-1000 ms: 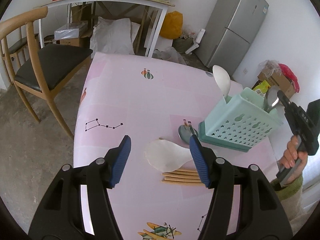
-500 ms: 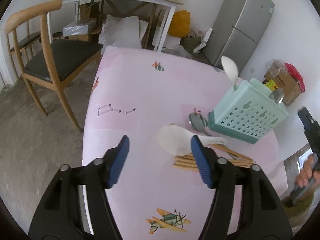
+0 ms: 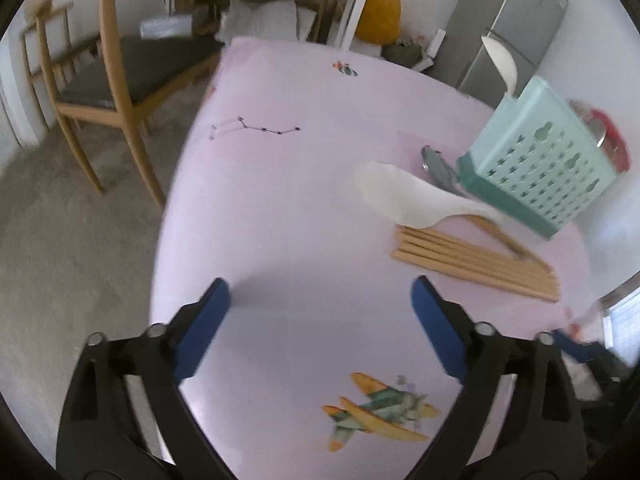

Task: Organize utensils
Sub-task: 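Pull both tools back from the holder over the table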

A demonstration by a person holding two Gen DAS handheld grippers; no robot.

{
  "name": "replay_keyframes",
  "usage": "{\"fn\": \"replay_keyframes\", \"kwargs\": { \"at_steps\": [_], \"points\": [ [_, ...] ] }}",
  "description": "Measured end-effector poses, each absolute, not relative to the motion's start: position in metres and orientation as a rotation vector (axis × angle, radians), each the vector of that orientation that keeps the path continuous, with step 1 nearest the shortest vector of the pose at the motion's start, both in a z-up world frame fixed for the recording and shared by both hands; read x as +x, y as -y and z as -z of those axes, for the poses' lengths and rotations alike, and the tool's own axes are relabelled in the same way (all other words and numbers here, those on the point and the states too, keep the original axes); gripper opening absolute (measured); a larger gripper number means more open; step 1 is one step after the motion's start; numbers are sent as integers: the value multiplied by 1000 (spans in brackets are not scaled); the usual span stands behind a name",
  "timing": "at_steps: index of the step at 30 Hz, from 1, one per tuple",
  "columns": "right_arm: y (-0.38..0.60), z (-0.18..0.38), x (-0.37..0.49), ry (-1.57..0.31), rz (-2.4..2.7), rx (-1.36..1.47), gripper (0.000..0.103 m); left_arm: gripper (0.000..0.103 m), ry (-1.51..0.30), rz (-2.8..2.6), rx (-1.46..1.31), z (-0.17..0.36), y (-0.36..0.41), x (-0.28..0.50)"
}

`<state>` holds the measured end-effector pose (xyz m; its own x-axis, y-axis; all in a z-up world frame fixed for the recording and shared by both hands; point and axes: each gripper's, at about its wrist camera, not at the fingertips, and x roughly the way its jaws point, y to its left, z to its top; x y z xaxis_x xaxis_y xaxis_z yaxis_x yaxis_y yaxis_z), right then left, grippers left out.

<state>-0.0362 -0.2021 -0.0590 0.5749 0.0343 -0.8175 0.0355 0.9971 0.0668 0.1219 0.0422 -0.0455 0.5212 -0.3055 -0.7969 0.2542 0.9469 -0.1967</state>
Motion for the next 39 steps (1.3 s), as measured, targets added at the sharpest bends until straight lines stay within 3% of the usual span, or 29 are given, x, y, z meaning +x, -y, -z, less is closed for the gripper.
{"fn": "replay_keyframes", "kwargs": {
  "at_steps": [2, 8, 18, 39],
  "points": [
    [194, 60, -35, -966, 21, 39, 75, 95, -969, 337, -21, 48, -39, 121],
    [208, 60, -26, -1045, 124, 107, 97, 95, -975, 307, 2, 50, -35, 123],
    [215, 60, -19, -1075, 175, 142, 97, 95, -955, 309, 188, 57, -22, 114],
    [212, 62, -17, -1053, 222, 170, 97, 96, -963, 291, 173, 56, -26, 123]
  ]
}}
